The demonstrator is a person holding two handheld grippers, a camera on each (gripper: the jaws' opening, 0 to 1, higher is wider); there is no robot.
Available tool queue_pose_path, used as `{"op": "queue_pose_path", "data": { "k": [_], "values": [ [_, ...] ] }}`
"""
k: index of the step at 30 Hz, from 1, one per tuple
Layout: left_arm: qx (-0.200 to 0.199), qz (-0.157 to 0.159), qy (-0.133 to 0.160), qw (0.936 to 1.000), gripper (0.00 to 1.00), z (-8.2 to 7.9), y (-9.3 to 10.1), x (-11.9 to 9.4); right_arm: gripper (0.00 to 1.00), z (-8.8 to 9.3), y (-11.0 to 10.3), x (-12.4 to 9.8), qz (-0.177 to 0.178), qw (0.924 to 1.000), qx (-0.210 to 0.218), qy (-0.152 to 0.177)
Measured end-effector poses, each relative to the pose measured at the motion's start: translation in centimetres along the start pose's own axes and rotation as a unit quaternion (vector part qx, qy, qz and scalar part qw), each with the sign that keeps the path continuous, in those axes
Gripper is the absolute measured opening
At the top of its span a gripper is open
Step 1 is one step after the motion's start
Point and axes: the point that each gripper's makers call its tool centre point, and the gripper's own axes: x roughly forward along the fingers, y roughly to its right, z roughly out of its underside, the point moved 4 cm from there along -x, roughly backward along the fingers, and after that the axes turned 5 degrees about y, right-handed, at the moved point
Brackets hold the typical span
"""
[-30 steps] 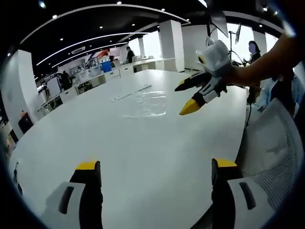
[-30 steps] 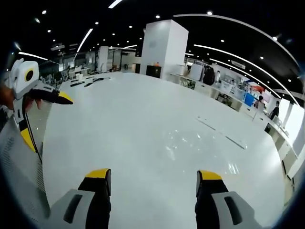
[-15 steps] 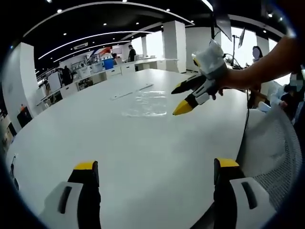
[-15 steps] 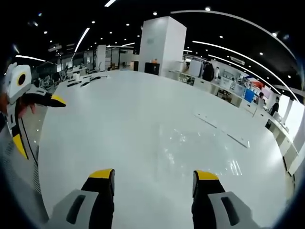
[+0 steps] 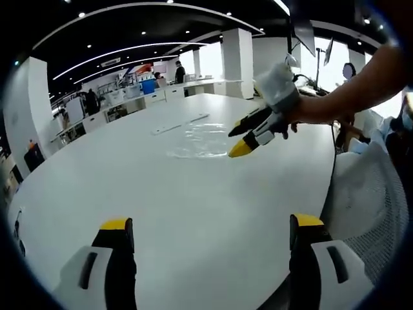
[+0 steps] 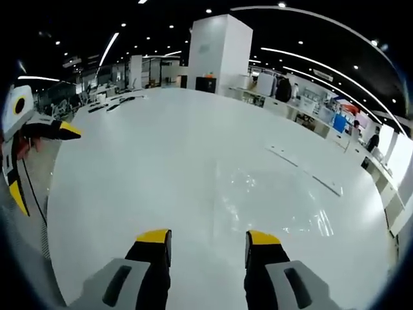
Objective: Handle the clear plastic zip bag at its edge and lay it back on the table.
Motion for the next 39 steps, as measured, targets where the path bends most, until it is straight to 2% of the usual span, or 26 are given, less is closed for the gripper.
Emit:
{"op": "queue_pose_path", "data": {
  "k": [14,19,25,31,39],
  "values": [
    [0.003,0.000,-0.007,1.0000,0.98,0.3,-0.1,0.0,0.36,0.5,0.0,1.2,-0.017,0.9996,0.018,-0.016],
    [0.008,0.000,-0.011,0.9999,0.97,0.3,-0.2,-0.2,0.35,1.0,0.4,2.4,-0.017,0.9994,0.003,-0.029],
    [0.021,0.001,-0.013,0.9997,0.96,-0.1,-0.6,-0.3,0.30,0.7,0.0,3.0,-0.026,0.9986,-0.019,-0.042],
    [0.015,0.002,-0.012,0.9998,0.95,-0.1,-0.9,-0.1,0.25,0.9,0.1,3.7,-0.022,0.9975,-0.030,-0.059],
    [0.018,0.004,-0.020,0.9996,0.94,0.3,-0.6,-0.2,0.20,1.1,0.6,4.3,-0.022,0.9970,-0.014,-0.073]
  ]
}}
